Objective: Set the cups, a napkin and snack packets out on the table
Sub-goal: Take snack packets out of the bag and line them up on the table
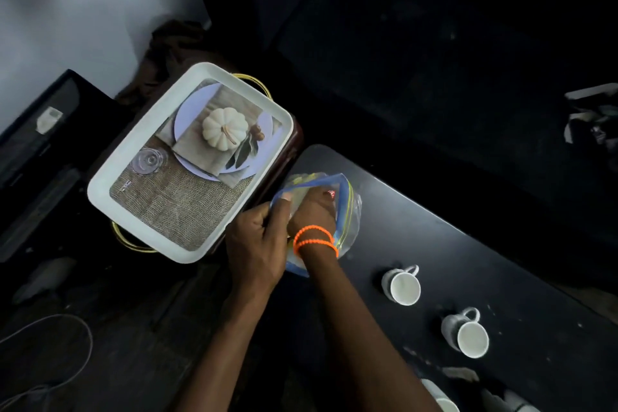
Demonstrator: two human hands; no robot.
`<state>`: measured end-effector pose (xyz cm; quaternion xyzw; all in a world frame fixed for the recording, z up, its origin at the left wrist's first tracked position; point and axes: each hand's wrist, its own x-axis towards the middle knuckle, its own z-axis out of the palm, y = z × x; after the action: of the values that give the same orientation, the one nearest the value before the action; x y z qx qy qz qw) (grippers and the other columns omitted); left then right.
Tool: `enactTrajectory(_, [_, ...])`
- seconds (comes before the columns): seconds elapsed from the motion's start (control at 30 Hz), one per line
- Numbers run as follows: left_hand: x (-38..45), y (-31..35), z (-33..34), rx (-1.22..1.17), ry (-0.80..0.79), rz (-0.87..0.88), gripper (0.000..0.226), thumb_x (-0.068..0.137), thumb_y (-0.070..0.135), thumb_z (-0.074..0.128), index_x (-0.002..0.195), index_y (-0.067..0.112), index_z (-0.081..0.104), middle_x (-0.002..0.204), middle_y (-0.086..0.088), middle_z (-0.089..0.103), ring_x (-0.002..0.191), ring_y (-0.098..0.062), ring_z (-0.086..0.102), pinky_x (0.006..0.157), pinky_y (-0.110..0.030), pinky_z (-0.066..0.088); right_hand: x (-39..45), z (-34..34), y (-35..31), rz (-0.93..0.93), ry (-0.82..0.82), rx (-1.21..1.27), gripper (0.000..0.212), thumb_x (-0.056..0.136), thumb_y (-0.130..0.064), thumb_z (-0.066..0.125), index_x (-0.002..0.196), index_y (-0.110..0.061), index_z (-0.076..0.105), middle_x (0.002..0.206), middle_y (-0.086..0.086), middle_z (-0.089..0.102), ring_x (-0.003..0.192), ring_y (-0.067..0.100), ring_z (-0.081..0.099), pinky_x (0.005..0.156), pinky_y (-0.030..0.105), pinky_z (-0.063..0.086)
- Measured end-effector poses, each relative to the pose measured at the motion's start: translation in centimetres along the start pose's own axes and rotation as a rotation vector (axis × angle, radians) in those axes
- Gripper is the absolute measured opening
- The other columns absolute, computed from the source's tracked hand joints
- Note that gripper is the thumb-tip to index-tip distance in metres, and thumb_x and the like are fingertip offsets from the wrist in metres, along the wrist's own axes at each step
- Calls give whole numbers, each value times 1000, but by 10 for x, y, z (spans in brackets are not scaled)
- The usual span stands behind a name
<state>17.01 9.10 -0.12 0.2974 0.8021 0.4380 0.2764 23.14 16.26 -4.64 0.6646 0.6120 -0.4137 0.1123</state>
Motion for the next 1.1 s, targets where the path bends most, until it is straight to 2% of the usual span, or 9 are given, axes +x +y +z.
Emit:
enactTrajectory(0.13, [-3,-7,-5,-11,22,-25,51,95,42,64,51,26,44,44,5,39,44,-5,32,48,-31,32,3,9,6,19,-187,-70,22,106,-21,47,124,-13,55,145,16,59,135,31,55,111,36,43])
enactTrajectory(0.23, [2,-7,-11,3,101,-32,58,97,35,66,49,21,36,44,4,40,45,-8,34,48,-24,26,-17,-14,-7,-113,136,182,45,95,-20,63,137,-7,52,130,17,66,120,34,63,96,35,50])
enactTrajectory(0.33, [9,-7,-16,10,133,-41,58,98,33,66,51,12,38,45,-2,40,49,-10,33,53,-36,32,-71,-40,-8,-350,252,264,52,79,-19,75,129,-19,59,112,2,73,102,23,68,77,22,43])
enactTrajectory(0.43, [17,-9,-22,-5,145,-44,59,96,40,62,50,17,33,44,2,39,46,-9,32,52,-37,30,-121,-65,8,-522,340,398,59,74,-20,78,130,-30,61,113,-10,74,96,11,71,81,21,54])
enactTrajectory(0.53, [22,-16,-28,-10,134,-60,54,92,47,59,51,17,42,44,4,43,44,-7,34,52,-37,31,-135,-92,30,-611,399,878,52,81,-4,75,129,-21,63,118,-2,75,105,15,73,89,25,58])
enactTrajectory(0.73, [20,-29,-35,-101,80,-73,54,88,52,63,55,12,48,41,9,38,46,-4,32,48,-29,31,-67,-97,83,43,281,1526,40,90,5,65,128,-9,63,130,20,71,109,35,72,81,42,60])
enactTrajectory(0.93, [14,-28,-38,-149,6,-43,56,88,45,69,53,13,40,46,9,30,48,-9,29,46,-26,26,4,-61,116,337,157,1418,46,90,2,70,135,0,60,135,23,67,115,39,69,97,51,56])
enactTrajectory(1.03, [10,-24,-34,-219,-83,-28,54,90,43,69,49,21,41,43,10,31,42,-5,28,43,-19,28,7,-58,109,407,296,953,70,87,-19,81,147,-5,48,145,21,58,126,35,61,109,46,49])
enactTrajectory(1.1, [7,-21,-31,-213,-124,-26,54,89,46,68,48,25,41,43,10,31,42,-5,28,43,-22,28,-9,-68,98,302,445,860,67,87,-31,81,144,-13,52,140,14,61,125,33,62,108,46,51])
